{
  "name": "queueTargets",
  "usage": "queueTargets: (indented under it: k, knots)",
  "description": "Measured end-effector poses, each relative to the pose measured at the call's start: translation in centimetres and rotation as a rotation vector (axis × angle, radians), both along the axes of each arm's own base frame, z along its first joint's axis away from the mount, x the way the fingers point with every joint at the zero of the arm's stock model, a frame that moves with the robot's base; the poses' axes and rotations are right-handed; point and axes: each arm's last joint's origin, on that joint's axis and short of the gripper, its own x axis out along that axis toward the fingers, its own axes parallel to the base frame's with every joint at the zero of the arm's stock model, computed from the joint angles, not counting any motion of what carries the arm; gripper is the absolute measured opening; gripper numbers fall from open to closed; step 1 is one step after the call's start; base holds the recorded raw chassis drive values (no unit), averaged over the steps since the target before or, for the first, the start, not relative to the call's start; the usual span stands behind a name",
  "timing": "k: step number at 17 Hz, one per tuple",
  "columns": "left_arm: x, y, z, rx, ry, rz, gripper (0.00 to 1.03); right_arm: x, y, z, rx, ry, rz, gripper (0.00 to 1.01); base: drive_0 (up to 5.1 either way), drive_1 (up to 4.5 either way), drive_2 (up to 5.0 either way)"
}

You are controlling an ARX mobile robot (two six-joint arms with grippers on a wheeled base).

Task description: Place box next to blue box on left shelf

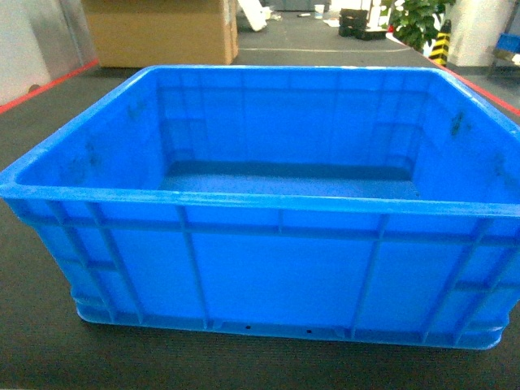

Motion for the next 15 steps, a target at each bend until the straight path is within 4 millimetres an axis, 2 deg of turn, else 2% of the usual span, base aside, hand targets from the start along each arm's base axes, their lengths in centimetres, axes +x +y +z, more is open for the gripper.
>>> queueTargets:
  k: [15]
  knots:
    - [0.00, 0.00, 0.00, 0.000, 0.000, 0.000, 0.98, 0.00, 0.00, 0.00, 0.000, 0.000, 0.000, 0.98, 0.0, 0.00, 0.0]
